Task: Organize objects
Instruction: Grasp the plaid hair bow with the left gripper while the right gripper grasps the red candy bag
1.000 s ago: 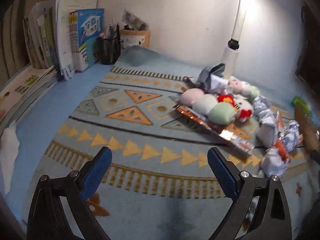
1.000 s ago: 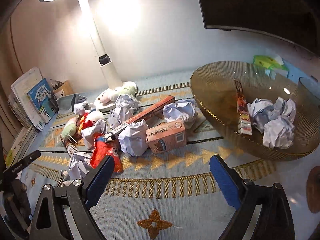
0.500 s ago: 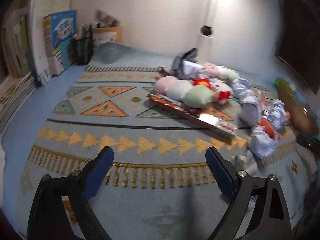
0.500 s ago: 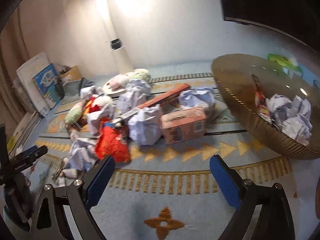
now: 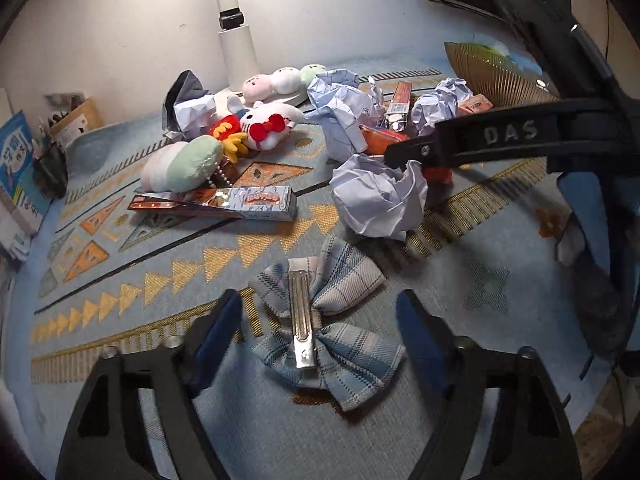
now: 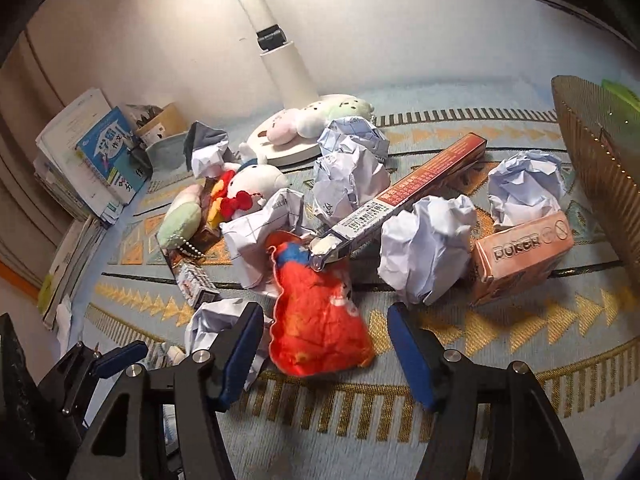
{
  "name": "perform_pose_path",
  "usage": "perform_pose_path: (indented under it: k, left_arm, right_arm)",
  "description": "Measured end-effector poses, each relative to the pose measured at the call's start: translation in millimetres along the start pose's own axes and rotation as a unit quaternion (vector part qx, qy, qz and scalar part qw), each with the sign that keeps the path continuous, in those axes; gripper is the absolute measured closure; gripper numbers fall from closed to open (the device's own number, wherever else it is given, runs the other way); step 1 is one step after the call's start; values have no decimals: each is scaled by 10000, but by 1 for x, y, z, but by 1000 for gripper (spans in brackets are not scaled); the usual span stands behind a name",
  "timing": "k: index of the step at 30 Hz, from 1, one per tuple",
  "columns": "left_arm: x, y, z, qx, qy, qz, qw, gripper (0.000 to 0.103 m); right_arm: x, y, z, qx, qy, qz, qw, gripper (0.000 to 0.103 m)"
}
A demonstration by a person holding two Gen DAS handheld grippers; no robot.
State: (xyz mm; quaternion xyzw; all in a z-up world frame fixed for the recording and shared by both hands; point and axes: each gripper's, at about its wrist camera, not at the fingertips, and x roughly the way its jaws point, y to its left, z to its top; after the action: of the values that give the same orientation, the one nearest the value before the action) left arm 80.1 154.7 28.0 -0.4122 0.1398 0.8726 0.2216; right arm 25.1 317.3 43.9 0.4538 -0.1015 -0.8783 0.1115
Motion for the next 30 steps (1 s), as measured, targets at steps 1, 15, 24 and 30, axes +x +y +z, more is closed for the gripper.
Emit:
perform_pose_path:
  k: [1, 15, 24, 30]
  left_arm:
    - [0, 2, 1, -76, -19, -132, 9999, 51]
    - [-19, 53, -20, -1005, -249, 327, 9941, 80]
    - [-14, 51, -20, -983, -184, 711, 9924, 77]
    - [-13, 52, -21, -1035, -179, 693, 9920, 77]
  right_arm:
    - [0, 2, 0, -79, -25, -51, 10000, 46]
    - [-69, -8, -59, -869, -361, -726, 9929, 66]
    - [-60, -22, -73, -681, -208, -496, 9962, 36]
    - [-63, -39, -70, -216, -170, -104, 9996, 12]
